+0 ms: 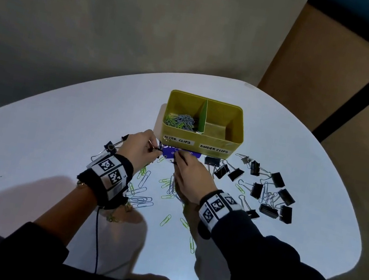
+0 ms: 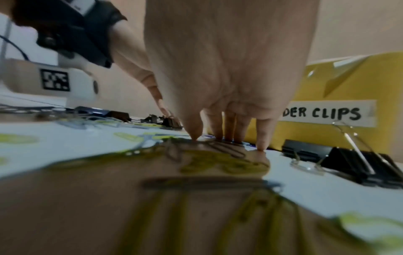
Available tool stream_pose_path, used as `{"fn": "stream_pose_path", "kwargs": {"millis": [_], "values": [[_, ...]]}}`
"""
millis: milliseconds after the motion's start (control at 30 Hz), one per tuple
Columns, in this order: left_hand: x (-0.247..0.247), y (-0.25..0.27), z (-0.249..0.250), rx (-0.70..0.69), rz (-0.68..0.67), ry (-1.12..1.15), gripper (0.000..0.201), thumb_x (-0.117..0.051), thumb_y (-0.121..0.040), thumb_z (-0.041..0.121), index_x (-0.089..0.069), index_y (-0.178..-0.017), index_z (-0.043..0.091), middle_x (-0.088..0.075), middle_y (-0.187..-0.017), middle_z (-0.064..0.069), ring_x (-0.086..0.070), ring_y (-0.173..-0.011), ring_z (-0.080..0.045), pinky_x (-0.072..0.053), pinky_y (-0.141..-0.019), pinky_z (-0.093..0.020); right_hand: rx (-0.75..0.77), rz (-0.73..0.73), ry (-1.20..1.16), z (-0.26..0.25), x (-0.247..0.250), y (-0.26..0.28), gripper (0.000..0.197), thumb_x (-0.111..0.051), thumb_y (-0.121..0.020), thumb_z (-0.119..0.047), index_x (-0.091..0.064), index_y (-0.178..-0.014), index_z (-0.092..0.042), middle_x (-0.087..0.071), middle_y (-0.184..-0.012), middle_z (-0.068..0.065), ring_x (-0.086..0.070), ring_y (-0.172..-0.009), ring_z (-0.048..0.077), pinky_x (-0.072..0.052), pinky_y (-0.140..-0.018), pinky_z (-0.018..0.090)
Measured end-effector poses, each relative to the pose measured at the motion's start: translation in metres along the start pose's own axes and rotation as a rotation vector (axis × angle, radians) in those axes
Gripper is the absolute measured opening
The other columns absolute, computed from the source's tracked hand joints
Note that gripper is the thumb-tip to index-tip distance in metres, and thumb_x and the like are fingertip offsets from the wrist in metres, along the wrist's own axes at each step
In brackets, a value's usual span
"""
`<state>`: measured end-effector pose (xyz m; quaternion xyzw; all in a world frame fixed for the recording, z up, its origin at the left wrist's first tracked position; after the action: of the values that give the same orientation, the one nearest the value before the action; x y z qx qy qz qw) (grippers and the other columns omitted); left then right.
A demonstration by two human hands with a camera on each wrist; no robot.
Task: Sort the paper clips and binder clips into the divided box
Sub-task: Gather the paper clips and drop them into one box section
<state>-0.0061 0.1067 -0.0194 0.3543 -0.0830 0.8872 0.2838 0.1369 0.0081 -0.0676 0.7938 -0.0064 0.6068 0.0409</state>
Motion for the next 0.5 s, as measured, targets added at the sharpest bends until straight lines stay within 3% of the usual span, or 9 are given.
{"fn": "stream_pose_path", "kwargs": {"millis": [67, 167, 200, 233, 333, 433, 500], "values": [[-0.004, 0.001, 0.006, -0.044, -0.039, -0.013, 0.021, -0.071, -0.083, 0.012, -0.050, -0.086, 0.010, -0.062, -0.068, -0.004, -0.064, -0.069, -0.027, -0.054, -0.064, -0.032, 0.034, -0.019, -0.010, -0.001, -0.005, 0.016, 0.052, -0.046, -0.095, -0.020, -0.034, -0.143, -0.006, -0.037, -0.148, 0.014, -0.043, -0.127, 0.032, -0.044, -0.100, 0.043], [-0.020, -0.001, 0.013, -0.083, -0.104, -0.072, 0.021, -0.073, -0.082, 0.015, -0.053, -0.087, 0.011, -0.063, -0.080, -0.005, -0.057, -0.066, -0.014, -0.040, -0.052, -0.008, 0.130, -0.069, -0.061, -0.002, -0.012, 0.046, 0.049, -0.044, -0.096, -0.017, -0.037, -0.144, -0.008, -0.037, -0.150, 0.011, -0.042, -0.131, 0.031, -0.043, -0.103, 0.042], [-0.025, -0.002, 0.015, -0.077, -0.114, -0.081, 0.020, -0.072, -0.082, 0.017, -0.054, -0.089, 0.011, -0.065, -0.082, -0.007, -0.056, -0.067, -0.013, -0.040, -0.052, -0.007, 0.161, -0.081, -0.081, -0.001, -0.012, 0.053, 0.048, -0.042, -0.096, -0.016, -0.038, -0.144, -0.009, -0.036, -0.151, 0.010, -0.040, -0.133, 0.029, -0.042, -0.105, 0.040], [-0.029, -0.003, 0.018, -0.066, -0.118, -0.077, 0.020, -0.071, -0.084, 0.021, -0.056, -0.091, 0.010, -0.067, -0.086, -0.009, -0.057, -0.070, -0.015, -0.042, -0.056, -0.009, 0.184, -0.089, -0.099, 0.000, -0.010, 0.058, 0.048, -0.041, -0.096, -0.015, -0.038, -0.144, -0.010, -0.034, -0.152, 0.008, -0.039, -0.135, 0.027, -0.041, -0.106, 0.039], [-0.039, -0.003, 0.024, -0.063, -0.119, -0.186, 0.032, -0.057, -0.093, 0.032, -0.058, -0.107, 0.003, -0.061, -0.111, -0.014, -0.059, -0.098, -0.027, -0.050, -0.083, -0.035, 0.144, -0.055, -0.150, 0.008, -0.002, 0.071, 0.055, -0.041, -0.093, -0.007, -0.033, -0.147, -0.012, -0.025, -0.158, 0.004, -0.033, -0.140, 0.022, -0.040, -0.107, 0.035], [-0.047, 0.003, 0.020, -0.048, -0.250, -0.381, 0.043, -0.043, -0.099, 0.034, -0.051, -0.124, 0.001, -0.046, -0.132, -0.016, -0.050, -0.119, -0.032, -0.042, -0.100, -0.040, 0.042, -0.092, -0.104, 0.018, 0.000, 0.085, 0.057, -0.041, -0.095, -0.008, -0.025, -0.150, -0.012, -0.016, -0.160, 0.003, -0.027, -0.144, 0.020, -0.039, -0.109, 0.036], [-0.053, 0.014, 0.014, -0.018, -0.401, -0.528, 0.048, -0.038, -0.100, 0.034, -0.044, -0.133, -0.001, -0.032, -0.147, -0.019, -0.034, -0.136, -0.032, -0.031, -0.112, -0.040, 0.071, -0.165, -0.098, 0.017, -0.004, 0.093, 0.053, -0.038, -0.098, -0.011, -0.026, -0.150, -0.013, -0.017, -0.160, 0.002, -0.020, -0.147, 0.019, -0.032, -0.114, 0.037]]}}
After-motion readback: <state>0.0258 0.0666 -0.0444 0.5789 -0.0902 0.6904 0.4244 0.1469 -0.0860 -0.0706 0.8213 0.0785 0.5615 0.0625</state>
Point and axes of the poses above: each hand's wrist, its own y-axis away from the middle knuckle, its own x-axis out of the back of the hand, z = x × y, the point moved 2 cm from there along -y, towards the middle knuckle
